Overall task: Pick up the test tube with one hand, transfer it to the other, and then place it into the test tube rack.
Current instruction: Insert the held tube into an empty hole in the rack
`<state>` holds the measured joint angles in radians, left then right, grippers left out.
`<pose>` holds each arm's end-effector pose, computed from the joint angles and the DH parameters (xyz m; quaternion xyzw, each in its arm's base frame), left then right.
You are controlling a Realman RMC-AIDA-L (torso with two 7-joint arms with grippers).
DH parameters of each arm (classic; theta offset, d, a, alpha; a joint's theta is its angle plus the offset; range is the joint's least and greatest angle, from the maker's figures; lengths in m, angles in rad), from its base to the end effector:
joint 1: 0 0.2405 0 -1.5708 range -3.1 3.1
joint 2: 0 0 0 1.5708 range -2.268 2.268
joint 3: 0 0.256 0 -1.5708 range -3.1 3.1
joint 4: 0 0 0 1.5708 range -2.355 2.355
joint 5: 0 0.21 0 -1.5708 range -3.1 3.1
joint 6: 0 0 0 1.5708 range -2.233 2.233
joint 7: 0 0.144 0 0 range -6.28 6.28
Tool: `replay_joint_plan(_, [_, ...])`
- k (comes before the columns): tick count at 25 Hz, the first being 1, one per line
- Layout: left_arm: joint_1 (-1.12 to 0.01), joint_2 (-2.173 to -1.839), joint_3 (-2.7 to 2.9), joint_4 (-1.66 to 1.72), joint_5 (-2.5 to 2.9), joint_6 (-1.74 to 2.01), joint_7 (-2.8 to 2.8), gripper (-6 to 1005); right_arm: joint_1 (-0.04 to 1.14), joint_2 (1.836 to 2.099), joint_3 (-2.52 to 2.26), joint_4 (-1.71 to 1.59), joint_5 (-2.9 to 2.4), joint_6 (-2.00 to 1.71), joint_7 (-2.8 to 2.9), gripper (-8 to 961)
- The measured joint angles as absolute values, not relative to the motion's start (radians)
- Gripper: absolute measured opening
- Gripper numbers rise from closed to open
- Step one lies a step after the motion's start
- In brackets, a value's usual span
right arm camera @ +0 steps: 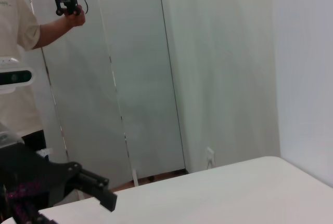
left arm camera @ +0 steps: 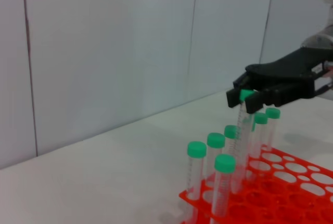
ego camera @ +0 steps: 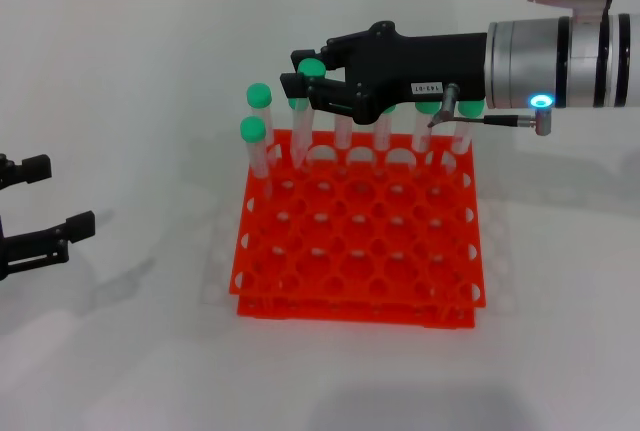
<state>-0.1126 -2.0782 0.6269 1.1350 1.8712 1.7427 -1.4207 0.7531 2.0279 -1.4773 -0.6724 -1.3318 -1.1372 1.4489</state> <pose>-0.3215 0.2356 0.0965 -0.9164 -0.2159 -0.2122 0.2619 0.1193 0.3910 -0.0547 -0.9532 0.1014 0.2679 0.0968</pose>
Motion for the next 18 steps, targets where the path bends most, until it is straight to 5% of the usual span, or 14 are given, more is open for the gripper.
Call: replay_joint_plan(18, [-0.149,-2.077,0.620,1.108,1.902,1.733,-1.420,891,0.748,2.028,-1.487,-0.636,-1.331,-1.126,1.425,288])
